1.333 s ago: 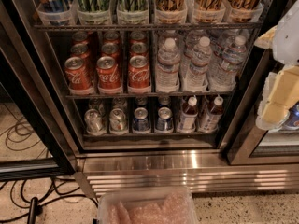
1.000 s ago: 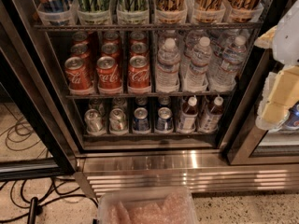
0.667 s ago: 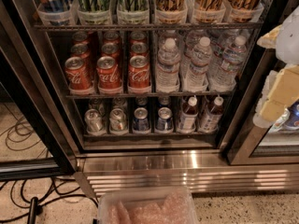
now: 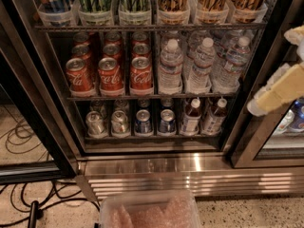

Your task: Pick orange can from top shelf of fridge

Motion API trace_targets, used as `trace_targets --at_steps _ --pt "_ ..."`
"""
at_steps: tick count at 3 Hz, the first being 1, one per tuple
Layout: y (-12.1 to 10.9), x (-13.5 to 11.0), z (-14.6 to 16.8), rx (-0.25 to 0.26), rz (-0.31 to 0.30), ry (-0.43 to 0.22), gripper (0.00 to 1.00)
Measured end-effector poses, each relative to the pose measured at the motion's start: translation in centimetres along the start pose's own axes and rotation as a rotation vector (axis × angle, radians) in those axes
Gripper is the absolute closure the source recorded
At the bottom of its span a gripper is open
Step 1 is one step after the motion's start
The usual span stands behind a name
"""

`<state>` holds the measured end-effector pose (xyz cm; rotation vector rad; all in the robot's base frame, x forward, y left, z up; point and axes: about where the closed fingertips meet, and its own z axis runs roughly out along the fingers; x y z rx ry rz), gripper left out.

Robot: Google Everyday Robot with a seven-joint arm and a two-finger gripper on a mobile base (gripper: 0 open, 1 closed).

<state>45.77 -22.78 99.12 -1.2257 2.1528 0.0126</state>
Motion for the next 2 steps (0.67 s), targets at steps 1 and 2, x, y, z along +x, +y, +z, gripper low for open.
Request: trace_targets --at_steps 1,2 --pt "-2.2 -2.7 -0.4 0.09 0.063 -0.15 0.0" --pt "-3.8 -5.3 -0.8 0.14 0.097 -0.241 0.0"
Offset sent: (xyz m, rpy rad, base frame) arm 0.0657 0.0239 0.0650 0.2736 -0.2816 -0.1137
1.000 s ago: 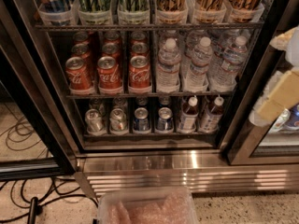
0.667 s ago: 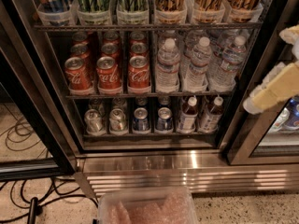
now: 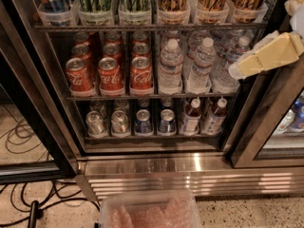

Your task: Pick orange can from top shelf of fridge

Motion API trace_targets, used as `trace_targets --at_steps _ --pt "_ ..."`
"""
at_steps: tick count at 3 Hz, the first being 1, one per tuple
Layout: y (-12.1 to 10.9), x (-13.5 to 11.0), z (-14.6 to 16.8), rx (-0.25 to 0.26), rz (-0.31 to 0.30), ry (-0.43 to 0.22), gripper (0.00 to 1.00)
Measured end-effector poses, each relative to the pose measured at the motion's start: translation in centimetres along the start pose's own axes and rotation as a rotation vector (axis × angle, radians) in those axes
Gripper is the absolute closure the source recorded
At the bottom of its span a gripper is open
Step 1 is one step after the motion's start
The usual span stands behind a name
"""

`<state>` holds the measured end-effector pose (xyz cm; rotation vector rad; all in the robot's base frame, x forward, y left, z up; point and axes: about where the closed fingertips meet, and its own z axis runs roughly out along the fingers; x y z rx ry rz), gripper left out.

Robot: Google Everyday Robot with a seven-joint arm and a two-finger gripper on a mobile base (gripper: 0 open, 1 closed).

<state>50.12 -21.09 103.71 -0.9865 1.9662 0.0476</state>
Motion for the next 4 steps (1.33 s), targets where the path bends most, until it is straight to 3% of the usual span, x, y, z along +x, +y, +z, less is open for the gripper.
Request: trace_targets --at_steps 2,4 --pt "0.0 -0.4 0.2 0.017 0.025 -0.021 0.0" --pt "-1.4 -2.9 2.3 0.12 0.159 -0.155 0.0"
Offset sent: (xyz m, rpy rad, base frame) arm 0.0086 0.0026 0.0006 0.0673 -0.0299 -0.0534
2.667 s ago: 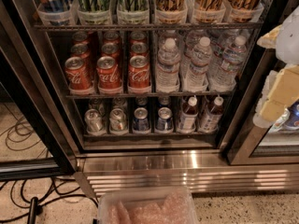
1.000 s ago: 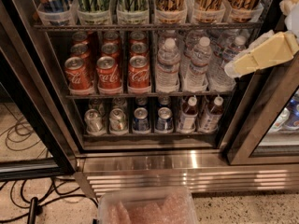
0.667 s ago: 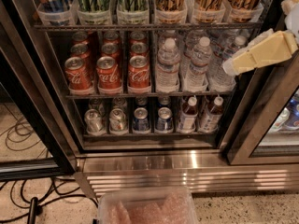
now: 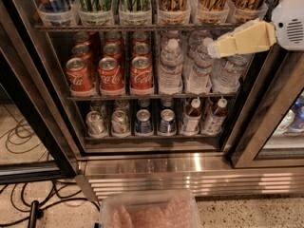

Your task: Pick orange can from top shelf of fridge

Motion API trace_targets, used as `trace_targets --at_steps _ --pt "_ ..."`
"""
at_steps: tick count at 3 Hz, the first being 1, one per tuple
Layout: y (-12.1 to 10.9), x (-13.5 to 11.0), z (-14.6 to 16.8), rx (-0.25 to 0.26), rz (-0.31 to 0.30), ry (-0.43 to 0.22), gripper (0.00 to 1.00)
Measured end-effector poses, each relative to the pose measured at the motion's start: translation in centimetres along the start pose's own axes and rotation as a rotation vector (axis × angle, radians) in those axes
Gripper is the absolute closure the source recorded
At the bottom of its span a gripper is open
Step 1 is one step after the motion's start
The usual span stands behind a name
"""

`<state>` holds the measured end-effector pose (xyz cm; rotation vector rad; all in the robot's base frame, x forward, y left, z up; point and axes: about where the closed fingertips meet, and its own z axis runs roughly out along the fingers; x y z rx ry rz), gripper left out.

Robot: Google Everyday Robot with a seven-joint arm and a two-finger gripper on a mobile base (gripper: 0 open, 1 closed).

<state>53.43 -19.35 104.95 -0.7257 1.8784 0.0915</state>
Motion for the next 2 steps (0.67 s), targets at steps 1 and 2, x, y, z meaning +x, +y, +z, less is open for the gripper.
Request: trace_targets --at_steps 1,2 --pt "-0.65 -0.71 0.65 0.069 0.064 -0.045 0.0" --pt "-1.11 -0.81 0.85 0.124 0.124 -0.074 0.0"
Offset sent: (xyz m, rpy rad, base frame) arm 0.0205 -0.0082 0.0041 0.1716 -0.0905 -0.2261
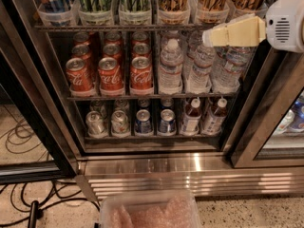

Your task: Pick orange can from top shelf of fridge

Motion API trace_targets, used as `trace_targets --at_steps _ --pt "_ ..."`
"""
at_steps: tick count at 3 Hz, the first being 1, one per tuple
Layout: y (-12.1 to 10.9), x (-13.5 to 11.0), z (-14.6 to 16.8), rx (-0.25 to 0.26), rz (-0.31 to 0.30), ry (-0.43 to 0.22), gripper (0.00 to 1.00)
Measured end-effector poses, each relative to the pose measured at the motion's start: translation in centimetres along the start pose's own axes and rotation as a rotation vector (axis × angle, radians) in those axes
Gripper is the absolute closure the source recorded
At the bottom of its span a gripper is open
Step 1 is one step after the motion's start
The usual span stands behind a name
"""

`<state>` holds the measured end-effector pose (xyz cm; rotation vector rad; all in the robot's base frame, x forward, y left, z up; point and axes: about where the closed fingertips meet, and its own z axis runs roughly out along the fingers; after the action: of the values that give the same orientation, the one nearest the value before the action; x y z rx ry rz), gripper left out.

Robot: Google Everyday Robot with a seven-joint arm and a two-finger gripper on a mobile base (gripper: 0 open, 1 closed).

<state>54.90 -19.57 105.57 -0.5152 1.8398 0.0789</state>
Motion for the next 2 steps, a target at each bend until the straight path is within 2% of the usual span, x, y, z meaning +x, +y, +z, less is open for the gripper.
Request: trace_targets --at_steps 2 --pt "-0.26 0.23 0.29 0.001 0.004 -0.002 0.09"
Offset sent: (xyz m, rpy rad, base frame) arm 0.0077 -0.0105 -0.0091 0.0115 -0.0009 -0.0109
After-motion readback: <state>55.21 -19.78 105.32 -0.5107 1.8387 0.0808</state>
